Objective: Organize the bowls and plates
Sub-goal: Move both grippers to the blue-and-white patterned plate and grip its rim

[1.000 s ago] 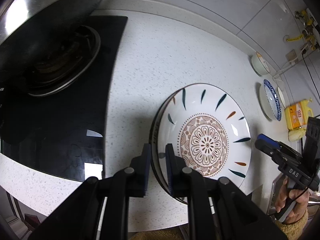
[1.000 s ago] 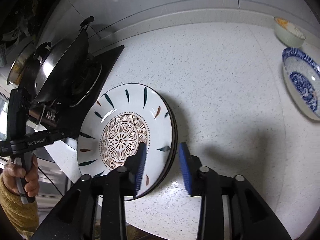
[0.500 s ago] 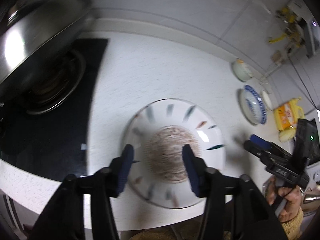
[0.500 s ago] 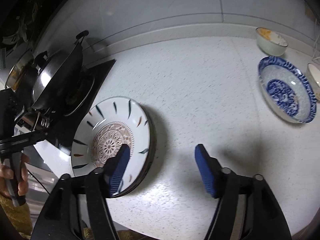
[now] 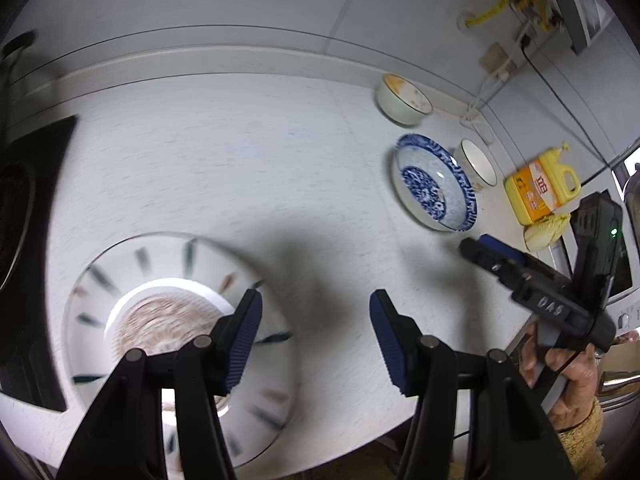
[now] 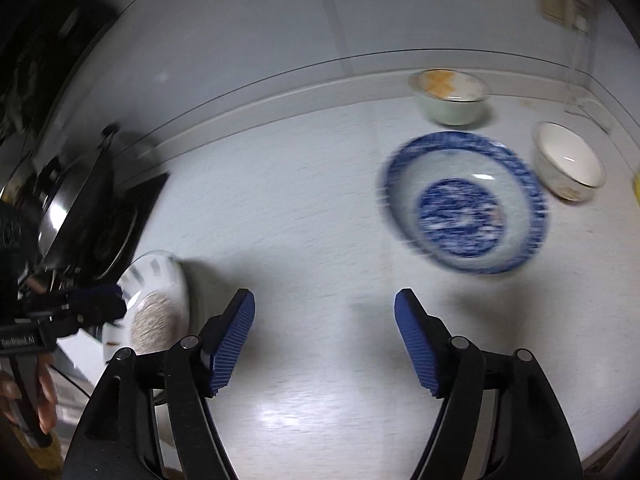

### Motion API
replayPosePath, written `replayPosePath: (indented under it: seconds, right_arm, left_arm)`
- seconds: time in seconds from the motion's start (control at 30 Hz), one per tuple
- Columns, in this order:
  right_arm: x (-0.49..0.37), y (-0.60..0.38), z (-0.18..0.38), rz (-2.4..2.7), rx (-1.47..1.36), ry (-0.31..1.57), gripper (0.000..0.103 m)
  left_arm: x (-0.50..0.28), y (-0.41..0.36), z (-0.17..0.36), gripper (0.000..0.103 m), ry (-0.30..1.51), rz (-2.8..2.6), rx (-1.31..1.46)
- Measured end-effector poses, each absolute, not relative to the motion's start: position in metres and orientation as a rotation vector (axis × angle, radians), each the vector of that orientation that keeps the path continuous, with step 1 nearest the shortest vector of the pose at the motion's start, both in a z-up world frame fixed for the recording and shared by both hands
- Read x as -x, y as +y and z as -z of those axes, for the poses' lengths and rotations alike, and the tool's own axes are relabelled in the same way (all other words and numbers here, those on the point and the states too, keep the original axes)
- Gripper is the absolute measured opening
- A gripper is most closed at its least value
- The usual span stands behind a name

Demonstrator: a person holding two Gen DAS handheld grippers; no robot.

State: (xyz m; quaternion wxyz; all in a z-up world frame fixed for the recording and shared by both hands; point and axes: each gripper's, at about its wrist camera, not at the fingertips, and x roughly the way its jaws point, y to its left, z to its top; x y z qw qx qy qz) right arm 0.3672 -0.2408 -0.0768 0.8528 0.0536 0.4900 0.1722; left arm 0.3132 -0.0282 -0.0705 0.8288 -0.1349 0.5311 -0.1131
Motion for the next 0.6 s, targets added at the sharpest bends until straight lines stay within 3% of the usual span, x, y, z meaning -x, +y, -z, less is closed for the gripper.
replayPosePath:
  seconds: [0.33,0.6]
  right_arm:
    - [-0.419,-0.365,0.093,-0.165,-0.226,1.054,0.07]
    - [-0.459,-0.388,0.115,-0.216,-0.299,1.11,0.07]
  left_arm:
    - [-0.41,-0.118,0.104,0.054,1.169,0.27,0.287]
    - [-0.471,-0.149,0.119,0.054,1.168,0.263,0.302]
